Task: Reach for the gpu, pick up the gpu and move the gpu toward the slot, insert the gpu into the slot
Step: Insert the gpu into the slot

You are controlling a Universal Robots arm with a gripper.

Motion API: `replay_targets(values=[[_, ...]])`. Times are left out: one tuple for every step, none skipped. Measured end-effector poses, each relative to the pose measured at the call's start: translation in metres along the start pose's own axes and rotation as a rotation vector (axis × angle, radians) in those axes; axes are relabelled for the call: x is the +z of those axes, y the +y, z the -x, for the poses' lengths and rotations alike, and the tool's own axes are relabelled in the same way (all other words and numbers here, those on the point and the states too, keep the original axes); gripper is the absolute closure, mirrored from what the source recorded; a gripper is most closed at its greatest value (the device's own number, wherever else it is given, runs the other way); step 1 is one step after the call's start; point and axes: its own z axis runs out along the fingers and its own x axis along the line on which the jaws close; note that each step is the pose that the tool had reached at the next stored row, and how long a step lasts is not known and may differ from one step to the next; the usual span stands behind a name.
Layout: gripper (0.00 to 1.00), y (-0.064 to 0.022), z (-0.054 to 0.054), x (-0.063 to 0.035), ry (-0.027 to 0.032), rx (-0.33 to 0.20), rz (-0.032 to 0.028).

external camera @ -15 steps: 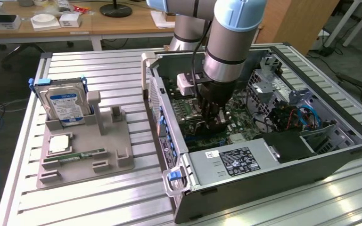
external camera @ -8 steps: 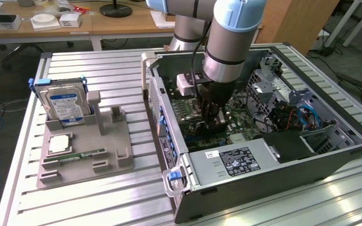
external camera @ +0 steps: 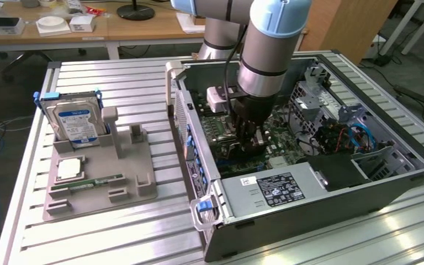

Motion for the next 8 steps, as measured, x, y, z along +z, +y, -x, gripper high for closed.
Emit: replay_targets(values=[[0.74,0.0001,-0.0001,0.0005,0.0006,0.000,-0.0002],[0.74,0.0001,-0.0001,0.0006,0.0006,0.000,-0.0003],[0.74,0.0002,-0.0001,0.0006,0.0003,0.000,0.0001],[0.74,0.0004,0.0000,0.0006,0.0000,0.000,0.0006],[0.74,0.0006,0.0000,0.0007,-0.0002,0.000,0.0008],[0.74,0.0006,0.0000,0.0007,-0.0002,0.000,0.0009],[0.74,0.0006,0.0000,0.0006,-0.0002,0.000,0.0009],[0.74,0.0006,0.0000,0.0006,-0.0002,0.000,0.0008]])
